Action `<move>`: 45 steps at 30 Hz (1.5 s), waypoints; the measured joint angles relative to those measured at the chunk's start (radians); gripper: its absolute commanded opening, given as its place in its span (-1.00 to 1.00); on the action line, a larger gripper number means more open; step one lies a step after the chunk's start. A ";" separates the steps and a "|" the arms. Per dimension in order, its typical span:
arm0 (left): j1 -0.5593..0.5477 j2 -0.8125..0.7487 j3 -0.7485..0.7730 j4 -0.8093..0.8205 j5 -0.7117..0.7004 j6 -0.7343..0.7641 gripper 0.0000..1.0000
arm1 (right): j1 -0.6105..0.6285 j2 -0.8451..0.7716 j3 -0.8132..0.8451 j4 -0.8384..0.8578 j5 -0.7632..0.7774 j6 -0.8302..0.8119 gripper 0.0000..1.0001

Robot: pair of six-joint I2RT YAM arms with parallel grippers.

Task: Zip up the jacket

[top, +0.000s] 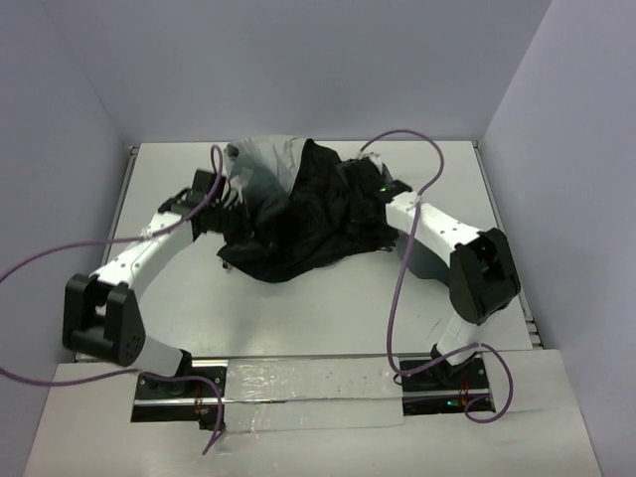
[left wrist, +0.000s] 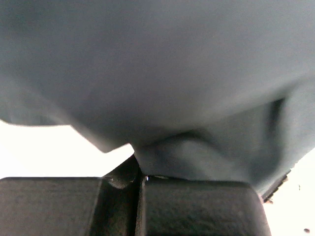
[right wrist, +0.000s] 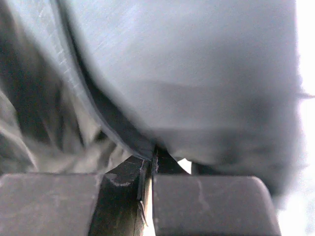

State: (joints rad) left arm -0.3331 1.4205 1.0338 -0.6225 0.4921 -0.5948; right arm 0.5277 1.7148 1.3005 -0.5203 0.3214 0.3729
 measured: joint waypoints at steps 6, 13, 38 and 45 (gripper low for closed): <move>0.061 0.392 0.690 -0.034 -0.014 -0.003 -1.00 | -0.238 -0.007 0.330 -0.057 -0.206 0.004 -1.00; 0.164 0.594 1.226 -0.010 0.039 -0.055 -1.00 | -0.386 -0.089 0.663 -0.008 -0.389 0.022 -1.00; -0.107 0.216 0.020 0.192 0.085 -0.028 -1.00 | -0.185 -0.334 -0.381 0.171 -0.562 0.083 -0.05; -0.111 0.216 0.020 0.218 0.070 -0.030 -1.00 | -0.105 -0.370 -0.383 0.114 -0.358 0.101 0.08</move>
State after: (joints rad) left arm -0.4441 1.6363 1.0534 -0.4046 0.5617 -0.6250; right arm 0.4224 1.3448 0.9176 -0.4066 -0.0362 0.4736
